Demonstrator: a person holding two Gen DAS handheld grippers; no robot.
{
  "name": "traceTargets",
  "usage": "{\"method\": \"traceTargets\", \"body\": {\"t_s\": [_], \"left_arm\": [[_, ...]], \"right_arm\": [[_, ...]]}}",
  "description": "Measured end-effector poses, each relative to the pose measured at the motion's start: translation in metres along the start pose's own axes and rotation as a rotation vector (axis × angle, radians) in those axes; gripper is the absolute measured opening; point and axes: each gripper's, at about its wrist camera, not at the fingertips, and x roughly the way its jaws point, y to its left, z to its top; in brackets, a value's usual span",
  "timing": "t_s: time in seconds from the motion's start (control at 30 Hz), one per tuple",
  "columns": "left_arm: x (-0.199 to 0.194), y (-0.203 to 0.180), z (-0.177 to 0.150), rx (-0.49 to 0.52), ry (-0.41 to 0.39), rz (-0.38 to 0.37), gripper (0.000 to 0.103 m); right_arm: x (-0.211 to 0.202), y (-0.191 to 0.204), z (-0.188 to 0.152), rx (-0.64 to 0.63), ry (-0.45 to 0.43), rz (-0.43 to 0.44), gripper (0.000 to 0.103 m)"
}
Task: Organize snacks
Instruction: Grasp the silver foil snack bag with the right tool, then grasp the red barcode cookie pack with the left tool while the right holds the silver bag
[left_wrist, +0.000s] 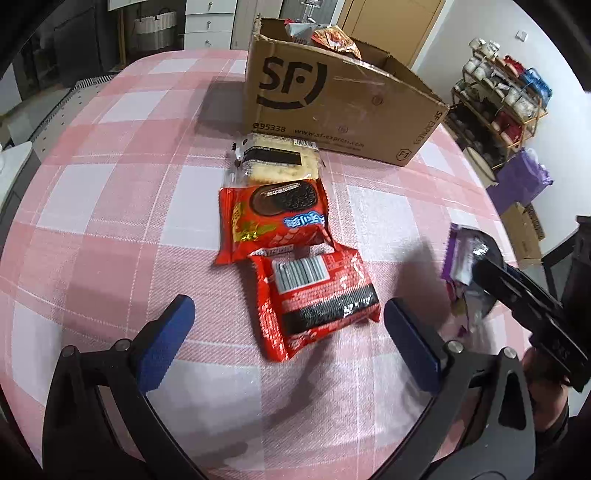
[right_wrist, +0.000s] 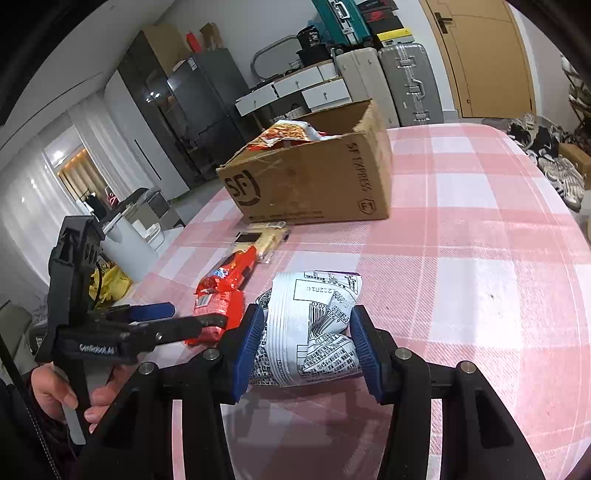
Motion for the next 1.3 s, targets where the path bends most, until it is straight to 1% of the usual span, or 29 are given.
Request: {"method": "traceTargets", "body": {"t_s": [0.27, 0.47, 0.67, 0.87, 0.97, 1.07, 1.23, 1.3], "left_arm": [[0.017, -0.017, 0.01, -0.008, 0.031, 0.023, 0.102], [0.025, -0.017, 0.013, -0.025, 0.05, 0.062, 0.102], [0.027, -0.018, 0.015, -0.037, 0.05, 0.074, 0.102], [0.025, -0.015, 0.012, -0.048, 0.051, 0.072, 0.101], [0.025, -0.013, 0.011, -0.051, 0.048, 0.067, 0.099], [0.024, -0.013, 0.011, -0.044, 0.052, 0.055, 0.093], [0.022, -0.01, 0.009, -0.041, 0.044, 0.04, 0.089], [0.02, -0.008, 0.009, -0.043, 0.037, 0.024, 0.08]], "right_arm": [[-0.007, -0.013, -0.001, 0.025, -0.019, 0.028, 0.049], [-0.009, -0.018, -0.001, 0.037, -0.024, 0.05, 0.049], [-0.009, -0.019, -0.001, 0.044, -0.027, 0.065, 0.049], [-0.013, -0.019, -0.002, 0.045, -0.036, 0.061, 0.049], [-0.015, -0.02, -0.003, 0.045, -0.039, 0.056, 0.049], [-0.018, -0.019, -0.004, 0.043, -0.041, 0.051, 0.049], [-0.022, -0.018, -0.004, 0.045, -0.045, 0.045, 0.049], [-0.024, -0.016, -0.004, 0.043, -0.047, 0.042, 0.049]]}}
